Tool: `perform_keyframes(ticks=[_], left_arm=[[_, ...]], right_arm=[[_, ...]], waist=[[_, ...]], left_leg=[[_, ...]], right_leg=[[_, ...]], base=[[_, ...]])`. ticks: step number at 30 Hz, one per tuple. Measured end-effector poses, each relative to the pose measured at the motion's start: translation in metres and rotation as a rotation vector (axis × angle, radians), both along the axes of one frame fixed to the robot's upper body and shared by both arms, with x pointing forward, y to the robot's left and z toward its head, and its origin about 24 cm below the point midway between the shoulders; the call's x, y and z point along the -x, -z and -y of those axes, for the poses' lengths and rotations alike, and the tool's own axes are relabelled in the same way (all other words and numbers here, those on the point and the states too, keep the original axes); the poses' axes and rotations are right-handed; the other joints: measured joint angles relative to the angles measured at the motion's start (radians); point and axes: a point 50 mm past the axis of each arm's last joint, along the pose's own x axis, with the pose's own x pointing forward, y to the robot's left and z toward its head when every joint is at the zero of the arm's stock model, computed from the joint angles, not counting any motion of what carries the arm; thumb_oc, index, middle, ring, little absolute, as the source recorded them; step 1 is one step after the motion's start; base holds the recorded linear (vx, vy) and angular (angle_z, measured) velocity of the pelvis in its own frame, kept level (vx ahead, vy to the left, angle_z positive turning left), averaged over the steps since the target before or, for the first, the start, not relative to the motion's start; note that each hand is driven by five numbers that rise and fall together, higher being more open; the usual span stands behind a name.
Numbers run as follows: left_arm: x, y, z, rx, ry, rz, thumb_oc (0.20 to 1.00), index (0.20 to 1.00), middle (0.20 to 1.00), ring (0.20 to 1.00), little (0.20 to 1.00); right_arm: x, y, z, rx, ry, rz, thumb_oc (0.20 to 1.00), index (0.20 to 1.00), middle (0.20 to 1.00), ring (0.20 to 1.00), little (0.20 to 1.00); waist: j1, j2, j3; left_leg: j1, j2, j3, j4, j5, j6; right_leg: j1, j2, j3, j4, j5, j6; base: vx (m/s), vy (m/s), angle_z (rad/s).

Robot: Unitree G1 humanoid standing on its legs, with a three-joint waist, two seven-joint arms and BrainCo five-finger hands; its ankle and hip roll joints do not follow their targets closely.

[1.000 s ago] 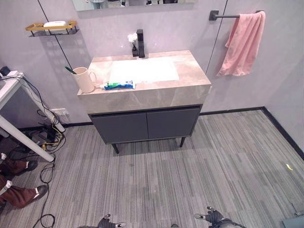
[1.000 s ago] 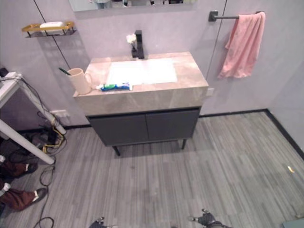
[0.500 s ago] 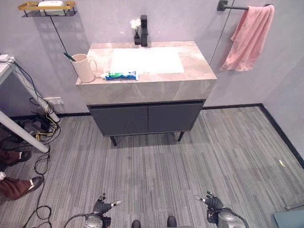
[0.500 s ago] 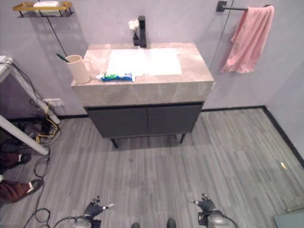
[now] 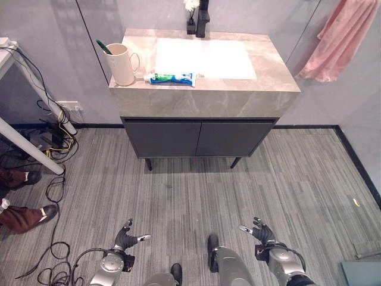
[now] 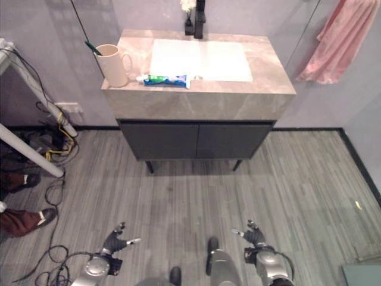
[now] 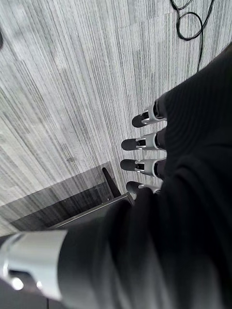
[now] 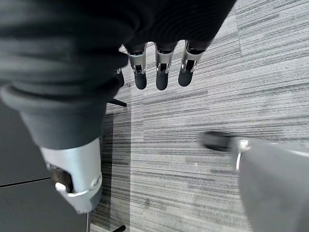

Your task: Put brush and paste in cup on sink, flatten towel.

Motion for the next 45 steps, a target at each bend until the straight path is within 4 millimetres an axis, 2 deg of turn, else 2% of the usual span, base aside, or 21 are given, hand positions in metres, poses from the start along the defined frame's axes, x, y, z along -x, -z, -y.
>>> perform_keyframes(ticks=[4, 5, 6, 8, 10, 11, 12, 14, 16, 17, 18, 20, 21, 22, 27, 30, 34, 36, 40, 44, 45], left_arm=[[0.008, 0.005, 0.004, 0.009, 0.007, -0.024, 1.000, 1.000, 1.000, 1.000, 1.000], [0.016, 0.011, 0.007, 0.021, -0.007, -0.054, 1.000, 1.000, 1.000, 1.000, 1.000], [0.022, 0.018, 0.016, 0.049, -0.019, -0.083, 1.000, 1.000, 1.000, 1.000, 1.000], [0.031, 0.023, 0.022, 0.072, -0.035, -0.112, 1.000, 1.000, 1.000, 1.000, 1.000], [0.033, 0.028, 0.020, 0.069, -0.057, -0.151, 1.000, 1.000, 1.000, 1.000, 1.000], [0.025, 0.028, 0.018, 0.056, -0.060, -0.156, 1.000, 1.000, 1.000, 1.000, 1.000], [0.024, 0.028, 0.013, 0.043, -0.080, -0.170, 1.000, 1.000, 1.000, 1.000, 1.000], [0.017, 0.024, 0.006, 0.028, -0.098, -0.149, 1.000, 1.000, 1.000, 1.000, 1.000], [0.013, 0.022, 0.006, 0.021, -0.110, -0.134, 1.000, 1.000, 1.000, 1.000, 1.000], [0.012, 0.022, 0.005, 0.016, -0.112, -0.137, 1.000, 1.000, 1.000, 1.000, 1.000], [0.010, 0.022, 0.005, 0.011, -0.116, -0.134, 1.000, 1.000, 1.000, 1.000, 1.000], [0.014, 0.024, 0.003, 0.002, -0.131, -0.147, 1.000, 1.000, 1.000, 1.000, 1.000], [0.019, 0.026, 0.002, -0.002, -0.138, -0.167, 1.000, 1.000, 1.000, 1.000, 1.000], [0.029, 0.030, 0.000, -0.005, -0.149, -0.193, 1.000, 1.000, 1.000, 1.000, 1.000], [0.041, 0.033, 0.002, 0.003, -0.154, -0.208, 1.000, 1.000, 1.000, 1.000, 1.000], [0.030, 0.028, 0.003, -0.002, -0.125, -0.166, 1.000, 1.000, 1.000, 1.000, 1.000], [0.018, 0.020, 0.009, 0.000, -0.073, -0.105, 1.000, 1.000, 1.000, 1.000, 1.000], [0.011, 0.011, 0.005, -0.015, -0.045, -0.048, 1.000, 1.000, 1.000, 1.000, 1.000], [0.023, 0.012, -0.008, -0.054, -0.046, -0.080, 1.000, 1.000, 1.000, 1.000, 1.000], [0.043, 0.020, -0.011, -0.104, 0.010, -0.154, 1.000, 1.000, 1.000, 1.000, 1.000], [0.048, 0.024, -0.009, -0.114, 0.034, -0.182, 1.000, 1.000, 1.000, 1.000, 1.000]], right_arm=[[0.019, 0.009, 0.002, 0.010, 0.010, -0.050, 1.000, 1.000, 1.000, 1.000, 1.000], [0.032, 0.014, 0.006, 0.022, 0.016, -0.089, 1.000, 1.000, 1.000, 1.000, 1.000], [0.041, 0.017, 0.013, 0.045, 0.022, -0.115, 1.000, 1.000, 1.000, 1.000, 1.000], [0.039, 0.015, 0.014, 0.057, 0.008, -0.110, 1.000, 1.000, 1.000, 1.000, 1.000], [0.020, 0.006, 0.010, 0.070, -0.030, -0.052, 1.000, 1.000, 1.000, 1.000, 1.000], [0.013, 0.001, 0.009, 0.077, -0.051, -0.017, 1.000, 1.000, 1.000, 1.000, 1.000], [0.010, -0.001, 0.005, 0.078, -0.078, -0.003, 1.000, 1.000, 1.000, 1.000, 1.000], [0.002, -0.005, -0.005, 0.064, -0.108, 0.029, 1.000, 1.000, 1.000, 1.000, 1.000], [-0.007, -0.011, -0.010, 0.066, -0.137, 0.064, 1.000, 1.000, 1.000, 1.000, 1.000], [-0.008, -0.012, -0.011, 0.068, -0.140, 0.074, 1.000, 1.000, 1.000, 1.000, 1.000], [-0.010, -0.013, -0.012, 0.082, -0.155, 0.082, 1.000, 1.000, 1.000, 1.000, 1.000], [-0.013, -0.013, -0.014, 0.110, -0.192, 0.073, 1.000, 1.000, 1.000, 1.000, 1.000], [-0.015, -0.013, -0.015, 0.125, -0.212, 0.071, 1.000, 1.000, 1.000, 1.000, 1.000], [-0.010, -0.008, -0.013, 0.135, -0.218, 0.041, 1.000, 1.000, 1.000, 1.000, 1.000], [0.004, -0.002, -0.002, 0.174, -0.231, -0.008, 1.000, 1.000, 1.000, 1.000, 1.000], [0.006, 0.000, -0.007, 0.157, -0.241, -0.020, 1.000, 1.000, 1.000, 1.000, 1.000], [0.003, -0.002, -0.012, 0.142, -0.255, -0.001, 1.000, 1.000, 1.000, 1.000, 1.000], [-0.010, -0.010, -0.019, 0.133, -0.268, 0.052, 1.000, 1.000, 1.000, 1.000, 1.000], [-0.008, -0.015, -0.025, 0.062, -0.212, 0.101, 1.000, 1.000, 1.000, 1.000, 1.000], [0.002, -0.010, -0.026, 0.049, -0.224, 0.077, 1.000, 1.000, 1.000, 1.000, 1.000], [0.000, -0.010, -0.027, 0.051, -0.229, 0.077, 1.000, 1.000, 1.000, 1.000, 1.000]], waist=[[-0.035, -0.002, -0.061], [-0.043, 0.002, -0.113], [-0.047, 0.037, -0.145], [-0.042, 0.060, -0.156], [-0.034, 0.058, -0.161], [-0.030, 0.045, -0.157], [-0.024, 0.030, -0.152], [-0.026, -0.009, -0.138], [-0.027, -0.023, -0.128], [-0.030, -0.035, -0.126], [-0.021, -0.044, -0.119], [-0.008, -0.032, -0.097], [-0.004, -0.020, -0.094], [0.017, -0.004, -0.094], [0.004, 0.039, -0.099], [0.020, 0.031, -0.095], [0.031, 0.040, -0.082], [0.045, 0.048, -0.043], [0.034, 0.045, -0.012], [0.034, 0.021, -0.006], [0.040, 0.018, -0.003]], left_leg=[[0.088, 0.003, -0.058, -0.032, -0.034, -0.022], [0.121, 0.021, -0.092, -0.051, -0.059, -0.040], [0.125, 0.053, -0.109, -0.005, -0.080, -0.082], [0.115, 0.082, -0.092, 0.082, -0.068, -0.108], [-0.019, 0.082, -0.063, 0.397, -0.011, -0.207], [-0.137, 0.089, -0.041, 0.611, 0.097, -0.248], [-0.185, 0.109, -0.009, 0.704, 0.139, -0.236], [-0.192, 0.130, 0.028, 0.658, 0.112, -0.216], [-0.209, 0.141, 0.030, 0.571, 0.095, -0.214], [-0.218, 0.137, 0.044, 0.525, 0.076, -0.209], [-0.215, 0.125, 0.065, 0.294, 0.049, -0.180], [-0.213, 0.111, 0.036, 0.060, 0.083, -0.197], [-0.219, 0.107, -0.014, 0.019, 0.099, -0.197], [-0.219, 0.098, -0.114, -0.063, 0.142, -0.198], [-0.196, 0.086, -0.081, -0.054, 0.242, -0.130], [-0.134, 0.067, -0.042, -0.136, 0.257, -0.082], [-0.131, 0.021, -0.021, -0.142, 0.245, -0.051], [-0.115, 0.016, 0.004, -0.139, 0.240, -0.036], [-0.094, 0.022, 0.002, -0.137, 0.223, -0.006], [-0.102, 0.028, 0.000, -0.139, 0.218, -0.002], [-0.101, 0.037, -0.003, -0.139, 0.212, -0.012]], right_leg=[[0.026, 0.023, -0.004, 0.013, 0.044, -0.034], [0.050, 0.061, 0.035, 0.065, 0.051, -0.054], [0.072, 0.101, 0.042, 0.067, 0.076, -0.113], [0.118, 0.130, 0.029, 0.053, 0.075, -0.150], [0.183, 0.148, 0.028, 0.015, 0.052, -0.188], [0.207, 0.148, 0.031, -0.005, 0.035, -0.211], [0.237, 0.153, 0.038, -0.016, 0.027, -0.222], [0.284, 0.148, 0.051, -0.028, 0.011, -0.246], [0.319, 0.146, 0.061, -0.041, -0.001, -0.256], [0.336, 0.136, 0.080, -0.062, -0.027, -0.244], [0.363, 0.124, 0.091, -0.102, -0.020, -0.235], [0.390, 0.134, 0.116, -0.109, -0.011, -0.225], [0.402, 0.144, 0.140, -0.109, -0.022, -0.208], [0.423, 0.160, 0.167, -0.109, -0.030, -0.195], [0.474, 0.181, 0.217, -0.109, -0.075, -0.169], [0.442, 0.155, 0.249, -0.026, -0.117, -0.123], [0.392, 0.110, 0.246, 0.079, -0.189, -0.079], [0.339, 0.098, 0.243, 0.179, -0.221, -0.059], [0.208, 0.110, 0.213, 0.463, -0.247, -0.024], [0.170, 0.009, 0.157, 0.294, -0.226, -0.014], [0.171, -0.031, 0.141, 0.183, -0.171, 0.000]], base=[[0.34, -0.168, 0.52], [0.37, -0.193, 0.96], [0.49, -0.271, 0.62], [0.26, -0.184, 0.02], [0.26, -0.257, -0.16], [0.27, -0.186, -0.14], [0.23, -0.096, -0.09], [0.16, -0.019, -0.06], [0.33, 0.073, -0.09], [0.36, 0.124, 0.01], [0.19, 0.083, -0.08], [0.20, 0.094, -0.49], [0.29, 0.173, -0.93], [0.19, 0.174, -0.79], [0.12, 0.198, -0.49], [0.04, 0.265, -0.32], [0.01, 0.157, -0.13], [0.05, 0.142, -0.29], [0.05, 0.085, -0.06], [0.08, -0.102, 0.02], [0.10, -0.136, -0.08]])
